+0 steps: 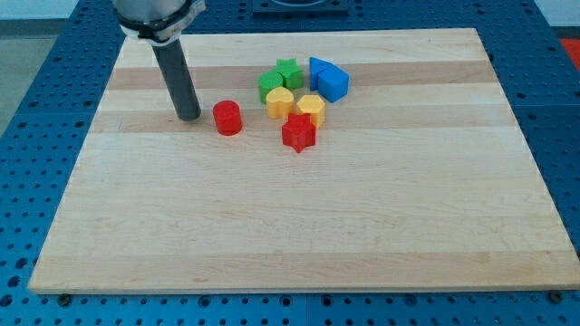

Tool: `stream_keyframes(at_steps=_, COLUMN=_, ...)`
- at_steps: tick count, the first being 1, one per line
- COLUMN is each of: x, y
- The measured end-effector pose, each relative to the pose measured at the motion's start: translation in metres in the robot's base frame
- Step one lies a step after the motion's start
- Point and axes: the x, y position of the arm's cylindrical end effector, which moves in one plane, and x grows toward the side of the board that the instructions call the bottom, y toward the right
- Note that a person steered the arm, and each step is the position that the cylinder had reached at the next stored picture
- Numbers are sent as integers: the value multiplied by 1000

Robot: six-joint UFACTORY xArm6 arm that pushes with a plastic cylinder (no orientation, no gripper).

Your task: Place the red circle horizontally left to the red star

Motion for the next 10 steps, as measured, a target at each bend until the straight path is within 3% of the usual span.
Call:
stream_keyframes(at_steps=1, x=-25, y=13)
stream_keyframes(at_steps=3, x=-26, y=55)
stream_keyframes(at_steps=6, x=17, y=55)
stream_keyframes(at_steps=8, x=18, y=21)
stream_keyframes(at_steps=10, x=48, y=11)
